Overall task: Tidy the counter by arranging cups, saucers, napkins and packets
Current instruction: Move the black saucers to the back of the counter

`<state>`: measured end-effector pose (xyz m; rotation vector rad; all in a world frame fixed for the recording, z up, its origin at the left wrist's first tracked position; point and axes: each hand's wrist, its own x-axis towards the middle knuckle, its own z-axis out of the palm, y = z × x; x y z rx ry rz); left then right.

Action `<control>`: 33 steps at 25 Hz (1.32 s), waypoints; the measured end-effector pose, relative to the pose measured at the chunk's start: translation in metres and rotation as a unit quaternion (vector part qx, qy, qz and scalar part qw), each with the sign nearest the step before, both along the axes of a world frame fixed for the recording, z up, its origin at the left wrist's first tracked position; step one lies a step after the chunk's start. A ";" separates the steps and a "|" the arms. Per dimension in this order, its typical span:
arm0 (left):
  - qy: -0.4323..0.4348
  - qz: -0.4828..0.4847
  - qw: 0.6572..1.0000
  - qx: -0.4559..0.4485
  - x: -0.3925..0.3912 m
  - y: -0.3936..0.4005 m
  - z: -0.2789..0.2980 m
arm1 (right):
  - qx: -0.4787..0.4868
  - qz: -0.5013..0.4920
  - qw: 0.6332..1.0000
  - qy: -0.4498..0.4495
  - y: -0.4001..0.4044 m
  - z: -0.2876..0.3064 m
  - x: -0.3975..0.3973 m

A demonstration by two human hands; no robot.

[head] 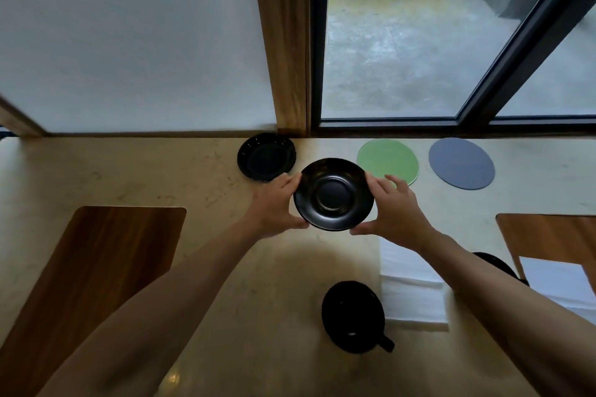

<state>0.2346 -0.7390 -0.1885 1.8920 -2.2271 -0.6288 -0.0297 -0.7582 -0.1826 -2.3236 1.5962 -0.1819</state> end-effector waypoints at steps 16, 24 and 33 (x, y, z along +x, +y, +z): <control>0.003 -0.008 1.000 0.022 0.020 -0.145 -0.064 | 0.045 -0.008 0.999 0.020 -0.142 -0.070 0.017; 0.002 -0.008 1.000 0.019 0.015 -0.155 -0.069 | 0.051 -0.001 0.998 0.034 -0.156 -0.082 0.015; -0.024 -0.009 0.999 0.025 0.022 -0.161 -0.073 | 0.057 0.006 0.997 0.050 -0.165 -0.089 0.021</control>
